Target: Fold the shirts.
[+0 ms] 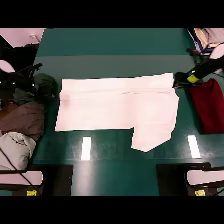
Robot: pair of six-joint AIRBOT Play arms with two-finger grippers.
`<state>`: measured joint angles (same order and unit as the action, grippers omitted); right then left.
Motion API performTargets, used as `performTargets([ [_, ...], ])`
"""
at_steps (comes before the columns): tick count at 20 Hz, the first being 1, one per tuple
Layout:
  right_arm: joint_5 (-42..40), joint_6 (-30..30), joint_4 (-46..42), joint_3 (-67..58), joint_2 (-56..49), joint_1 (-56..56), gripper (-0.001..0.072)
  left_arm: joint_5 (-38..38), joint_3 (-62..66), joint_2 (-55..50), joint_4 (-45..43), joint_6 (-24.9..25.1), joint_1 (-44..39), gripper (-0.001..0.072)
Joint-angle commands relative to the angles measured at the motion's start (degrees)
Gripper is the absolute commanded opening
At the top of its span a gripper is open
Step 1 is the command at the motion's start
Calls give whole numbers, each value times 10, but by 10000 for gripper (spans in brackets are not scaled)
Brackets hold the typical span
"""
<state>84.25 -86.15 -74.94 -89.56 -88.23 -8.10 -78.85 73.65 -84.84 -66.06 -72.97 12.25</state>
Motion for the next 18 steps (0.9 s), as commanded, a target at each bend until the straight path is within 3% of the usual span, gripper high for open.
performTargets([
  [1,70,22,50,0,60,-33,309,-8,-117,89,0,-1,11,502],
  [6,98,39,64,0,108,-40,308,53,-266,125,3,-1,11,502],
  [18,109,40,64,18,126,-39,308,84,-316,125,35,-1,9,490],
])
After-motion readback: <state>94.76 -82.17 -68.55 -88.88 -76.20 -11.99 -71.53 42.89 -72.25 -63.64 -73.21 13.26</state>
